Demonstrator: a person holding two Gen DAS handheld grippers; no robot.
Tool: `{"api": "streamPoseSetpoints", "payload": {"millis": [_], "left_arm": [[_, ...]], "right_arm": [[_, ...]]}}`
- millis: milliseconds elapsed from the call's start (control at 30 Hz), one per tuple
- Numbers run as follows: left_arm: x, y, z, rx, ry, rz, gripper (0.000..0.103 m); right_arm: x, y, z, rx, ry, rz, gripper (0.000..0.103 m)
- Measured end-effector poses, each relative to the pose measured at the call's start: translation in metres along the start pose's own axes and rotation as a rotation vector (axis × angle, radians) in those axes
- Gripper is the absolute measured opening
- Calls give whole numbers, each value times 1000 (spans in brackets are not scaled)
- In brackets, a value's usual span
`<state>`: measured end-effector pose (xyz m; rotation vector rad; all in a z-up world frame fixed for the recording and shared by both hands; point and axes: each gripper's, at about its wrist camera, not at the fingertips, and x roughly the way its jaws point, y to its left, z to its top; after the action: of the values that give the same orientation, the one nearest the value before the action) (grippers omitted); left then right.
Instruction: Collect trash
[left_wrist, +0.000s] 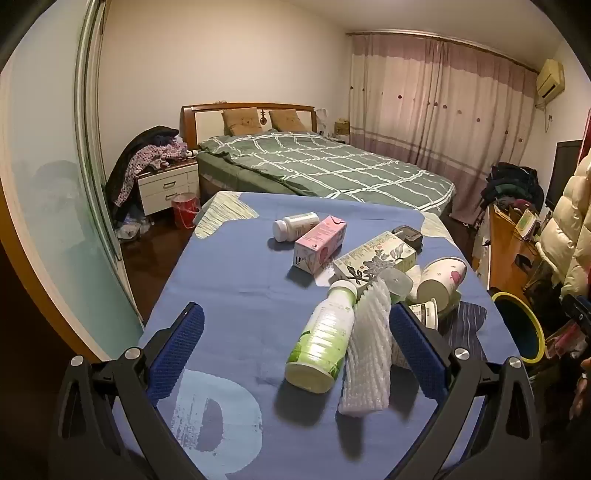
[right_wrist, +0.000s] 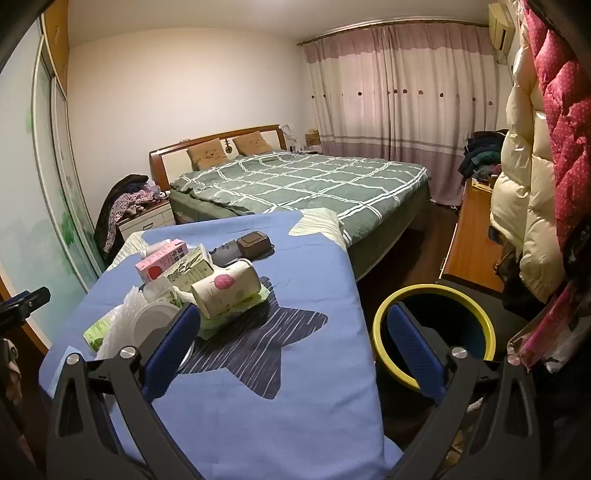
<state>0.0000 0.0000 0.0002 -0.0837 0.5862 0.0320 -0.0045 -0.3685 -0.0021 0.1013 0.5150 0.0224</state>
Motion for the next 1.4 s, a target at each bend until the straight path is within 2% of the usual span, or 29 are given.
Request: {"api": "streamPoseSetpoints", "payload": {"millis": [1400], "left_arm": [[2, -4, -1, 2, 5, -10, 99]], "right_arm": [[12, -1, 1, 21, 18, 6, 97]]}}
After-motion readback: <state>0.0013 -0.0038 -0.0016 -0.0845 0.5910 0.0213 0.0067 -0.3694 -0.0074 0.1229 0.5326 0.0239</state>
